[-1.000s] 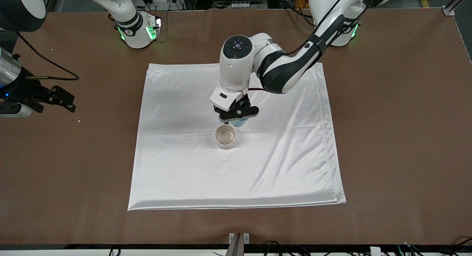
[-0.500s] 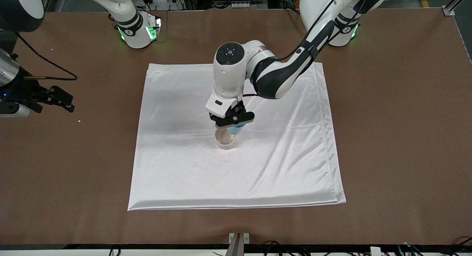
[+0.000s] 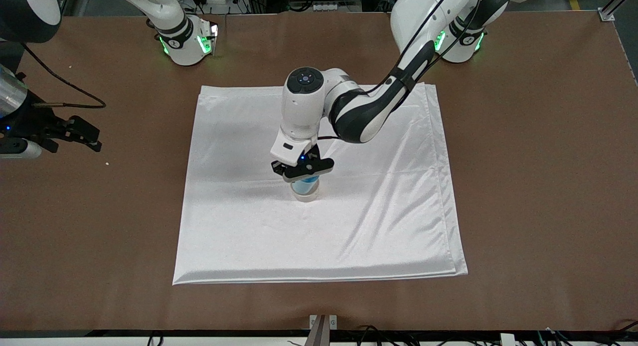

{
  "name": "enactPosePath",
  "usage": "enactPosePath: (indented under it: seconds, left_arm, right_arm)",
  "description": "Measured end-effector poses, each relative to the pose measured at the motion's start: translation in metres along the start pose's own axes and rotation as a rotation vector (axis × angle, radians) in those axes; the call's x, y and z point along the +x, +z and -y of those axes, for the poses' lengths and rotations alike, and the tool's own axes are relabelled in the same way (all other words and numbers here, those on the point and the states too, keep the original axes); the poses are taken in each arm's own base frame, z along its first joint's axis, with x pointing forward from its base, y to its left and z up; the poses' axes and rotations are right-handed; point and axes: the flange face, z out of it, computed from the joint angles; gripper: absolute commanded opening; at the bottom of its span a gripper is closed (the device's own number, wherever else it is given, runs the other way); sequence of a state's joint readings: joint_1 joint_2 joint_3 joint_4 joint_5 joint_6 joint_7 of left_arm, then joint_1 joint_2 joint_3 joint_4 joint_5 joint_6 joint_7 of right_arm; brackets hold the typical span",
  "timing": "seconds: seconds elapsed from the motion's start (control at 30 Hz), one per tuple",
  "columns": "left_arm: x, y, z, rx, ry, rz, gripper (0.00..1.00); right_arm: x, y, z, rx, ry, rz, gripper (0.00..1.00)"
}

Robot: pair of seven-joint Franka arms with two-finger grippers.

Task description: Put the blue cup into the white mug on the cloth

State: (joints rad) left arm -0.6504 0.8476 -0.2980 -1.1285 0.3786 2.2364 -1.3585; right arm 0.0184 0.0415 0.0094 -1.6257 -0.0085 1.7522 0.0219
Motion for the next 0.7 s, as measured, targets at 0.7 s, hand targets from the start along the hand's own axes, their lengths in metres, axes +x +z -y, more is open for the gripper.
enactPosePath:
  seconds: [0.7]
  left_arm:
    - [-0.013, 0.036, 0.008, 0.041, -0.007, 0.028, 0.18]
  right_arm:
    - [0.000, 0.001, 0.004, 0.000, -0.008, 0.003, 1.00]
